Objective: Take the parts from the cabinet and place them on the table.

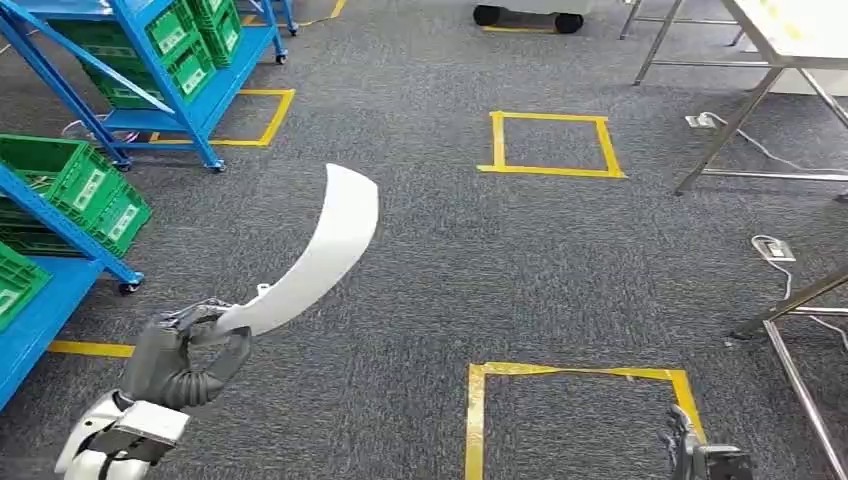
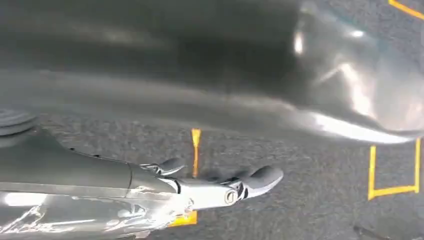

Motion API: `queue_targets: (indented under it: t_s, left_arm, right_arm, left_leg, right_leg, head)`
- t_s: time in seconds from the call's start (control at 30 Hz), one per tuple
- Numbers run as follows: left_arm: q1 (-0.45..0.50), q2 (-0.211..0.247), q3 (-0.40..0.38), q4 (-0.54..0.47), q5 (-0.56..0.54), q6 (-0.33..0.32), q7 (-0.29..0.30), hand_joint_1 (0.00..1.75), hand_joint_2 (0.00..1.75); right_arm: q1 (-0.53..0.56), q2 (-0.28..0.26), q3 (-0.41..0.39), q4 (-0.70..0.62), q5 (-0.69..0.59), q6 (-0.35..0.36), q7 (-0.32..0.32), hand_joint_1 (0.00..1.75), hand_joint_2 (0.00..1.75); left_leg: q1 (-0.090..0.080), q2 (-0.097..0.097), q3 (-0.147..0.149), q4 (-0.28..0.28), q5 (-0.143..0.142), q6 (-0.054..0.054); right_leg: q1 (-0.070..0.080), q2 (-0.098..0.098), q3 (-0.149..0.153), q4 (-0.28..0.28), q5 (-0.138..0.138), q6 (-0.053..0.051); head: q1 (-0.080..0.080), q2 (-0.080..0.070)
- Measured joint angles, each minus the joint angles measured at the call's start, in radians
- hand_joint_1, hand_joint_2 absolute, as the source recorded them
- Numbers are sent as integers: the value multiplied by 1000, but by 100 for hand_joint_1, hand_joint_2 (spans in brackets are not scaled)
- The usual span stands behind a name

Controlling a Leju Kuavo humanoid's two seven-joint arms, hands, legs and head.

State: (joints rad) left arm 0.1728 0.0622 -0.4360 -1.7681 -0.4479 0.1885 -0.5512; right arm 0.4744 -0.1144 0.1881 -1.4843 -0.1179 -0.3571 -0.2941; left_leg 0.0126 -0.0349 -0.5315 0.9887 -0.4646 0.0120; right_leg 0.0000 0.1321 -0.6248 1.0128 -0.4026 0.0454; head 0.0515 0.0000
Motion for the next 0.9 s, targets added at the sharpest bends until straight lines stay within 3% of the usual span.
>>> queue_targets:
  t_s: [0.03, 0.07, 0.13, 0.17, 0.2, 0.23, 0.27, 0.3, 0.33, 0.4, 0.5, 0.53, 0.57, 0.6, 0.67, 0.7, 0.73, 0.8, 0.83, 0.87, 0.9]
  left_arm:
    - [-2, -2, 1, 0, 0, 0, 0, 175, 175]
    - [-2, -3, 0, 0, 0, 0, -1, 175, 175]
    - [-1, -3, 0, 2, 0, 0, -1, 175, 175]
    - [-1, -3, 0, 3, 0, 0, -1, 175, 175]
    - [-1, -4, 0, 4, 0, -2, -1, 175, 175]
    - [-1, -4, 0, 5, 0, -3, -1, 175, 175]
    - [-2, -4, 0, 5, 0, -4, -1, 175, 175]
    - [-4, -6, 0, 5, 0, -5, -1, 175, 175]
    - [-6, -9, 0, 5, 1, -6, -1, 175, 175]
    - [-10, -10, 0, 5, 2, -8, -2, 175, 175]
    - [-16, -15, -2, 6, 4, -10, -4, 175, 175]
    - [-21, -16, -2, 6, 5, -10, -4, 175, 175]
    - [-22, -16, -3, 6, 7, -10, -5, 175, 175]
    - [-21, -16, -3, 7, 8, -9, -5, 175, 175]
    - [-19, -16, -5, 11, 8, -10, -3, 175, 175]
    - [-19, -16, -5, 13, 8, -10, -2, 175, 175]
    - [-19, -16, -5, 15, 10, -10, 0, 175, 175]
    - [-19, -16, -6, 15, 10, -11, 0, 175, 175]
    - [-20, -16, -6, 15, 10, -11, 0, 175, 175]
    - [-20, -16, -7, 16, 11, -11, 0, 175, 175]
    - [-21, -16, -7, 16, 11, -11, 0, 175, 175]
  right_arm:
    - [4, 0, 0, 0, 1, -2, 0, 0, 0]
    - [1, 0, -1, -1, 1, -2, 0, 0, 0]
    - [-5, 1, -3, -3, 3, -2, 0, 0, 0]
    - [-3, 1, -4, -3, 4, -2, 0, 0, 0]
    - [1, 1, -6, -3, 5, -2, 1, 0, 0]
    - [5, 2, -10, -3, 6, -2, 2, 0, 0]
    - [7, 2, -14, -3, 6, -2, 2, 0, 0]
    - [10, 3, -18, -3, 6, -3, 3, 0, 0]
    - [12, 4, -22, -6, 6, -2, 5, 0, 0]
    - [15, 10, -27, -9, 7, -1, 6, 0, 0]
    - [27, 16, -42, -10, 16, 12, 8, 0, 0]
    - [34, 23, -50, -16, 24, 22, 10, 0, 0]
    - [34, 28, -56, -20, 31, 32, 13, 0, 0]
    - [32, 32, -67, -22, 39, 48, 14, 0, 0]
    - [34, 46, -85, -23, 57, 72, 20, 0, 0]
    - [37, 54, -94, -24, 65, 82, 22, 0, 0]
    - [39, 61, -102, -25, 69, 90, 23, 0, 0]
    - [41, 71, -114, -26, 76, 97, 24, 0, 0]
    - [43, 76, -118, -28, 77, 99, 24, 0, 0]
    - [41, 79, -121, -29, 78, 99, 24, 0, 0]
    - [43, 80, -125, -32, 79, 99, 24, 0, 0]
  left_leg:
    - [-1, 8, 0, 0, 1, 2]
    - [-3, 21, 0, 0, -1, 8]
    - [-5, 49, -1, 0, -1, 9]
    - [-5, 61, -2, 1, -1, 8]
    - [-5, 73, -1, 1, -2, 8]
    - [-4, 85, 0, 1, -3, 6]
    - [-3, 97, 2, 1, -5, 3]
    - [-2, 107, 7, 1, -10, -2]
    - [-7, 115, 12, 2, -14, -9]
    - [-11, 127, 16, 3, -17, -21]
    - [-6, 155, 20, -4, -22, -41]
    - [-1, 113, 16, 12, -35, -46]
    - [0, 77, -7, 61, -64, -45]
    - [-2, 56, -49, 142, -102, -44]
    - [-2, 41, -139, 296, -149, -42]
    - [-3, 39, -161, 317, -139, -39]
    - [-4, 38, -158, 293, -106, -35]
    - [-5, 23, -101, 148, -1, -26]
    - [-4, -15, -64, 60, 44, -22]
    - [-1, -48, -51, 29, 32, -18]
    - [0, -40, -44, 12, 24, -26]
  right_leg:
    - [7, -62, -11, 27, -23, 5]
    - [5, -100, -41, 89, -67, 11]
    - [0, -122, -115, 254, -149, 20]
    - [-3, -124, -137, 308, -167, 23]
    - [-5, -125, -135, 313, -160, 26]
    - [-9, -126, -109, 270, -132, 27]
    - [-12, -134, -60, 186, -92, 29]
    - [-14, -154, 0, 83, -52, 31]
    - [-13, -200, 39, 9, -44, 33]
    - [-8, -180, 44, 10, -42, 10]
    - [-3, -150, 40, 9, -40, -13]
    - [-6, -139, 40, 5, -38, -19]
    - [-8, -132, 40, 5, -38, -26]
    - [-7, -120, 40, 5, -39, -31]
    - [-2, -93, 41, 5, -42, -38]
    - [0, -79, 43, 6, -43, -39]
    - [1, -64, 46, 6, -44, -40]
    - [2, -33, 56, 6, -47, -38]
    - [0, -20, 59, 6, -50, -35]
    - [5, -8, 56, 10, -54, -29]
    - [1, 2, 48, 13, -54, -25]
  head:
    - [10, 0]
    - [16, 0]
    - [15, 0]
    - [14, 0]
    - [15, 0]
    - [14, 0]
    - [14, 0]
    - [14, 0]
    - [15, 0]
    - [8, 0]
    - [10, 0]
    - [8, 0]
    - [3, 0]
    - [2, 0]
    - [0, 0]
    - [0, 0]
    - [0, 0]
    - [0, 0]
    - [-1, 0]
    - [1, 0]
    - [0, 0]
